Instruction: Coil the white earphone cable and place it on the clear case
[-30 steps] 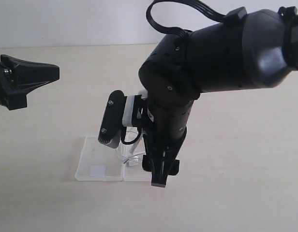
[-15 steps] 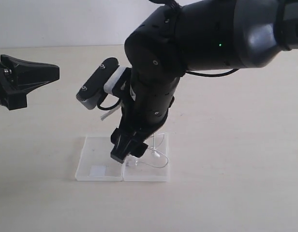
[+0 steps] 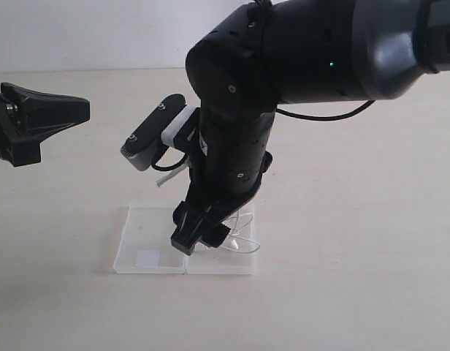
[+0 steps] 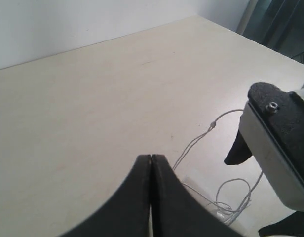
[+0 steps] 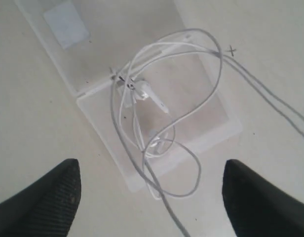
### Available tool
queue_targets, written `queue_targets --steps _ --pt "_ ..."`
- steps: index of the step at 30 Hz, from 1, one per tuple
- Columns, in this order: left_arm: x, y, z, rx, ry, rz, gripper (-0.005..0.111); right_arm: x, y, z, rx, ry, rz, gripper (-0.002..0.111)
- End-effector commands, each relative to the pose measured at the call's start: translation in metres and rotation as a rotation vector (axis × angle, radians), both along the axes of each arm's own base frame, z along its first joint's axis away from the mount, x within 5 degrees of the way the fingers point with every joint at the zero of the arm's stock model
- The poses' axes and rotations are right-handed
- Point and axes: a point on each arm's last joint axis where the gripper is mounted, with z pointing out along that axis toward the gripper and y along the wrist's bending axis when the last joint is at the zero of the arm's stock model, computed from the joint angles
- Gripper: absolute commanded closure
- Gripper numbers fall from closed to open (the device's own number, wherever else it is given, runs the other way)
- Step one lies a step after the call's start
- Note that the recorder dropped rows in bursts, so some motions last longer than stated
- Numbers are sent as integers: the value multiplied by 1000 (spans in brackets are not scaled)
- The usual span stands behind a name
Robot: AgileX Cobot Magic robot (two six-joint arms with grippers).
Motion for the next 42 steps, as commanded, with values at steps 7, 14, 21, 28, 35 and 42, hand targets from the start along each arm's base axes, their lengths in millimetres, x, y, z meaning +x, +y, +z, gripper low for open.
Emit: queue_targets --steps 7,14,21,28,35,42 --pt "-1 0 1 -11 -4 5 107 1 -5 -28 -185 83 2 33" --pt "-1 0 1 -11 -4 5 107 0 -16 -30 -326 107 7 33" --pt "-1 0 1 -11 -4 5 107 6 -12 -20 -335 83 18 33" --pt "-1 0 1 -11 -4 5 107 7 6 -8 -218 141 62 33" --pt "-1 0 1 -11 -4 5 107 24 24 -31 -267 116 71 34" --pt "-1 0 1 -11 -4 5 107 17 41 -44 -318 67 103 35"
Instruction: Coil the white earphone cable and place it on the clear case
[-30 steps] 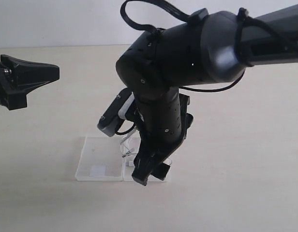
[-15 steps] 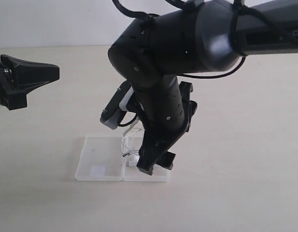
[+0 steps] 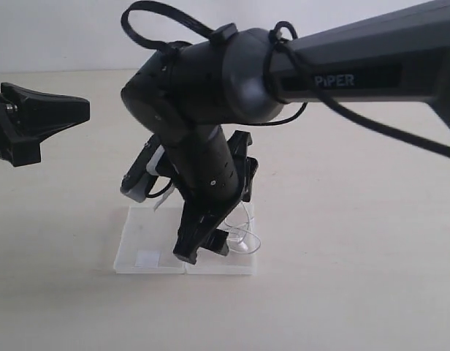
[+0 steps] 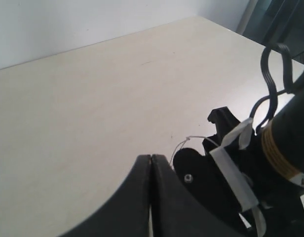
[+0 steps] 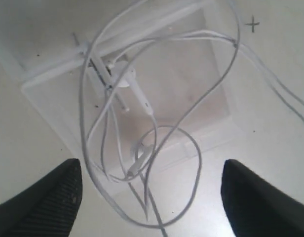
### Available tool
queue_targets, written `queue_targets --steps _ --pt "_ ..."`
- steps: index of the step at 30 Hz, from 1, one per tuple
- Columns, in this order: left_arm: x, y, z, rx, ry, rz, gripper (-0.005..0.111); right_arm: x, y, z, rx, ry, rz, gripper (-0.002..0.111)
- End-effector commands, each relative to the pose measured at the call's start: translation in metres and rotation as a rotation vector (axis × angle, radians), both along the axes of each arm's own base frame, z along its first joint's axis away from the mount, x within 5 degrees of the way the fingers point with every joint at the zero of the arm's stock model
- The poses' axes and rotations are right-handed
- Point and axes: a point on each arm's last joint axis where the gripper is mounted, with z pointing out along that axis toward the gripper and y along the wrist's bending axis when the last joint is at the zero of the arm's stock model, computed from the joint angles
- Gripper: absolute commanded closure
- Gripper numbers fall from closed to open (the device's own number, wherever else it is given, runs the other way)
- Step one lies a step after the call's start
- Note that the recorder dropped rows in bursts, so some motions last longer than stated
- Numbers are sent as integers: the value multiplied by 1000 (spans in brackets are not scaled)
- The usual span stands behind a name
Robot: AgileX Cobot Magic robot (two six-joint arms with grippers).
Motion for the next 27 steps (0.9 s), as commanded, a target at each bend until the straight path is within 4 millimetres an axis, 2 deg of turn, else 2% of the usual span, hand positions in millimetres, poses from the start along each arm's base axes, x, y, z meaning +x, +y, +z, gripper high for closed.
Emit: queue_targets --steps 1,8,18,25,27 --pt "-1 0 1 -11 -4 5 107 -9 12 1 0 -24 39 35" --pt "-1 0 1 -11 -4 5 107 -11 14 3 5 -25 46 35" --pt "-1 0 1 -11 -4 5 107 -15 11 31 72 -53 45 35" --pt "-1 0 2 -6 -16 -6 107 -21 14 30 112 17 55 35" --pt "-5 -2 -5 76 -4 -71 107 -19 13 31 98 -2 65 35"
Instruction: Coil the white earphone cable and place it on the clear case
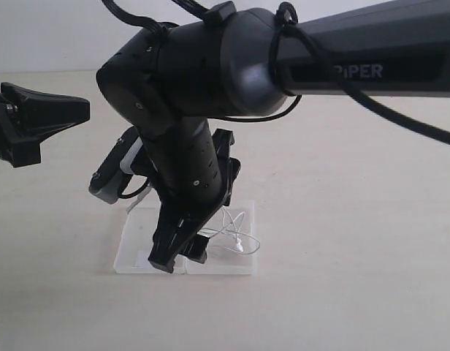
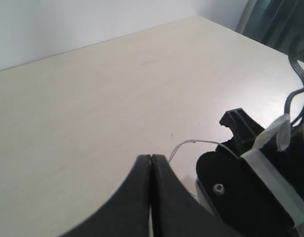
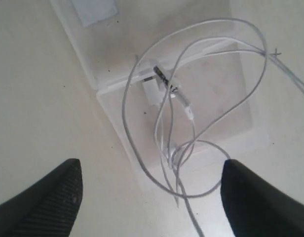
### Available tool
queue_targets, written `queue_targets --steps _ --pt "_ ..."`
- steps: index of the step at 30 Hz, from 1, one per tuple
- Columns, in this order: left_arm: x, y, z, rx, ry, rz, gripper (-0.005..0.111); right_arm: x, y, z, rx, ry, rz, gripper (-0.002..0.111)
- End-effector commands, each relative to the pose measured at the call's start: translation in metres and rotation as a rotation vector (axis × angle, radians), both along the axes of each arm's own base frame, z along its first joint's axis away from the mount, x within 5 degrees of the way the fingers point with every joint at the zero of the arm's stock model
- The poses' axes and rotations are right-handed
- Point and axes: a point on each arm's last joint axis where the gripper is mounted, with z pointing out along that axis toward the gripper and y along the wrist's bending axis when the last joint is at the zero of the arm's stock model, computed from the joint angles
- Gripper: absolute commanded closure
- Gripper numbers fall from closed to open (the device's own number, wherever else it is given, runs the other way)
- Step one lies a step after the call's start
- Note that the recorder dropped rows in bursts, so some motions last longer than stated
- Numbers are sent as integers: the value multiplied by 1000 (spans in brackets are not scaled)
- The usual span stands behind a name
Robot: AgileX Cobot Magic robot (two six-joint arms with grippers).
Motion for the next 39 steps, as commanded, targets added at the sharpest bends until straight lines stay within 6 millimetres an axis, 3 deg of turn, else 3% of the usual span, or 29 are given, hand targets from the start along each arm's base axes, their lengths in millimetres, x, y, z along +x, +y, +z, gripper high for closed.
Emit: queue_targets --steps 1,4,9,12,14,16,19,20,24,32,39 --pt "-5 -2 -10 104 14 -93 107 2 0 6 -1 -31 24 35" --pt "4 -2 -32 150 43 -151 107 1 0 5 5 -23 19 36" --pt "49 2 -67 49 178 -107 107 0 1 5 11 -14 17 37" --pt "75 3 -72 -29 183 -76 107 -1 1 5 16 -7 13 37" --pt "85 -3 -63 -96 177 -171 104 -1 1 5 15 -6 17 37" --pt "90 -6 -58 -95 149 -273 93 -1 1 5 15 -6 19 37" --pt "103 -7 -59 -40 56 -393 36 -1 1 5 16 1 37 38" --pt "106 -7 -59 -22 51 -419 31 -1 1 5 18 5 44 38" --pt "112 -8 -62 22 41 -559 33 -2 2 5 22 22 88 38" --pt "132 -12 -74 33 40 -585 37 -4 3 5 32 42 106 38" --pt "141 -50 -100 37 76 -703 37 -4 3 5 30 40 108 38"
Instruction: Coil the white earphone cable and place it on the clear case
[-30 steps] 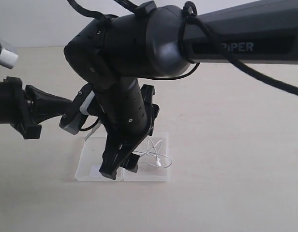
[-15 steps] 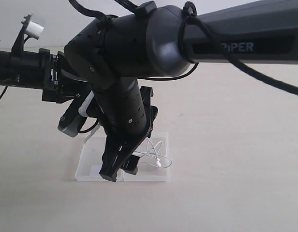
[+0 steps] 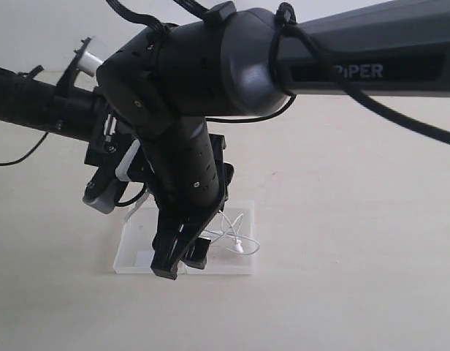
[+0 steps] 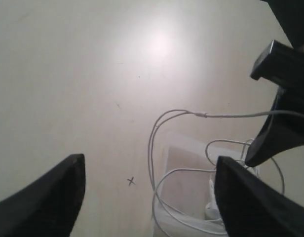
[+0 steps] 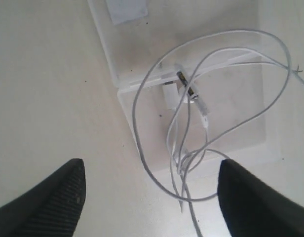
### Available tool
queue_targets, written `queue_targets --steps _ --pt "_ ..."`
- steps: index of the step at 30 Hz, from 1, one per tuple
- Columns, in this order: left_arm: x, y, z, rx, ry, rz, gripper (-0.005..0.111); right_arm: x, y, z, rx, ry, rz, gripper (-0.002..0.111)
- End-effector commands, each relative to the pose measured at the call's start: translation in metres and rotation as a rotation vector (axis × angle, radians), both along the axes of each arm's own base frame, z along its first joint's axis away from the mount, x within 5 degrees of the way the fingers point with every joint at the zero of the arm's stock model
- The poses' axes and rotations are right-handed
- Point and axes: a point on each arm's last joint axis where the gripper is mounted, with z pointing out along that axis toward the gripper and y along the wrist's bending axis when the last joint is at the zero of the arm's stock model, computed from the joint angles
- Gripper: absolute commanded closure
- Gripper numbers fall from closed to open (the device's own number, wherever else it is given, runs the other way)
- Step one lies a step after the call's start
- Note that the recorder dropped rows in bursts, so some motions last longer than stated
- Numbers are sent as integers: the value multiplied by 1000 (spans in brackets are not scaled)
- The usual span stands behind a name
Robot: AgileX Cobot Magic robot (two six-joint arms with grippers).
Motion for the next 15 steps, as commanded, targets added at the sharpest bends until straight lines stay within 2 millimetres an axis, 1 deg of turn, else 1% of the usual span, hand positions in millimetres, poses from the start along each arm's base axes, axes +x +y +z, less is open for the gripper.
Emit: queue_targets --steps 1,4,9,15 --pt "4 -29 -13 -1 6 -98 37 -1 1 5 16 -8 11 38" --pt "2 -45 -18 28 2 -172 37 -1 1 5 16 -8 11 38" --pt "-8 -62 -21 70 -3 -269 37 -1 1 5 16 -8 11 38" --pt "-14 -81 -23 88 -13 -309 37 -1 1 5 16 -8 11 38"
